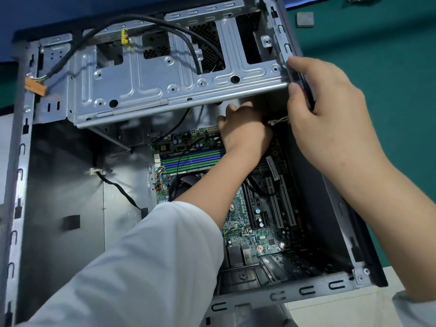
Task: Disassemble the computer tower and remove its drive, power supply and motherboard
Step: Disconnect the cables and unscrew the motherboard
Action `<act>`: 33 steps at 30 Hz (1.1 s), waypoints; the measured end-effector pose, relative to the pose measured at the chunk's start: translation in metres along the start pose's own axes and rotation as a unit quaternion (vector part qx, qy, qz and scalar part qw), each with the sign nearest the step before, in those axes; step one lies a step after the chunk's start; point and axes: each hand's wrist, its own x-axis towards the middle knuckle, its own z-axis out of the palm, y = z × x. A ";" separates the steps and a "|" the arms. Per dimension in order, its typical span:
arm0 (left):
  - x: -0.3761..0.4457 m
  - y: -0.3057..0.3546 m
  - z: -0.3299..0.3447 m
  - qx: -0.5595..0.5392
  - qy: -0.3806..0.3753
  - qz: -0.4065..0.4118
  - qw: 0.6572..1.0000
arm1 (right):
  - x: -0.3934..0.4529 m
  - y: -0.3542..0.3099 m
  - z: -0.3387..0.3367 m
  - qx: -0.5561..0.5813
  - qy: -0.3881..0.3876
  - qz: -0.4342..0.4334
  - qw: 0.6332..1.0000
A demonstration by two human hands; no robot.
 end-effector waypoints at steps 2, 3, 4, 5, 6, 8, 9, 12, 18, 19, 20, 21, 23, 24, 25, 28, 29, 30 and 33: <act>0.000 0.000 -0.001 0.011 0.007 0.030 0.999 | 0.000 0.001 0.000 0.001 -0.001 -0.001 1.000; -0.001 0.000 -0.001 0.020 0.009 0.048 0.999 | 0.000 0.001 0.000 0.000 -0.001 -0.001 1.000; -0.001 -0.001 -0.002 0.033 0.013 0.064 0.997 | 0.000 0.001 0.000 -0.001 -0.002 -0.001 1.000; -0.001 -0.001 -0.001 0.046 0.017 0.077 0.996 | 0.000 0.001 0.000 -0.002 -0.001 -0.002 1.000; -0.001 -0.001 -0.001 0.055 0.020 0.086 0.995 | 0.000 0.001 0.000 -0.003 -0.001 -0.004 1.000; -0.001 -0.001 0.001 0.059 0.018 0.079 0.995 | 0.001 0.002 0.000 -0.003 0.000 -0.004 1.000; -0.001 -0.001 0.001 0.055 0.017 0.064 0.996 | 0.001 0.002 0.000 -0.001 0.000 -0.004 1.000; 0.000 0.000 -0.001 0.030 0.010 0.013 0.999 | 0.001 0.002 0.000 0.005 0.000 -0.001 1.000; 0.007 0.008 -0.001 0.023 -0.033 -0.034 0.999 | 0.001 0.001 0.001 0.015 0.001 0.003 1.000; 0.008 0.008 -0.001 0.009 -0.028 -0.046 0.999 | 0.001 0.001 0.001 0.014 0.001 0.003 1.000; 0.009 0.008 0.000 -0.005 -0.023 -0.058 0.998 | 0.001 0.001 0.001 0.013 -0.001 0.003 1.000; 0.008 0.008 0.000 -0.012 -0.021 -0.063 0.998 | 0.000 0.001 0.001 0.012 -0.002 0.003 1.000; 0.007 0.006 0.000 -0.018 -0.010 -0.057 0.998 | 0.001 0.001 0.001 0.012 -0.001 0.001 1.000; 0.006 0.006 0.000 -0.019 -0.004 -0.045 0.999 | 0.000 0.001 0.001 0.011 -0.001 0.000 1.000; 0.005 0.005 0.000 -0.016 -0.002 -0.031 0.999 | 0.000 0.001 0.001 0.010 0.000 0.000 1.000; 0.003 0.004 0.002 0.023 -0.012 -0.013 1.000 | 0.000 0.001 0.001 0.009 -0.002 -0.003 1.000; 0.002 0.004 0.002 0.023 -0.012 -0.018 1.000 | 0.000 0.002 0.001 0.009 -0.003 -0.005 1.000; 0.003 0.004 0.003 0.013 -0.008 -0.025 1.000 | 0.000 0.002 0.001 0.008 -0.004 -0.006 1.000; 0.004 0.006 0.001 -0.037 0.017 -0.072 0.997 | 0.001 0.003 0.001 0.005 -0.007 -0.009 1.000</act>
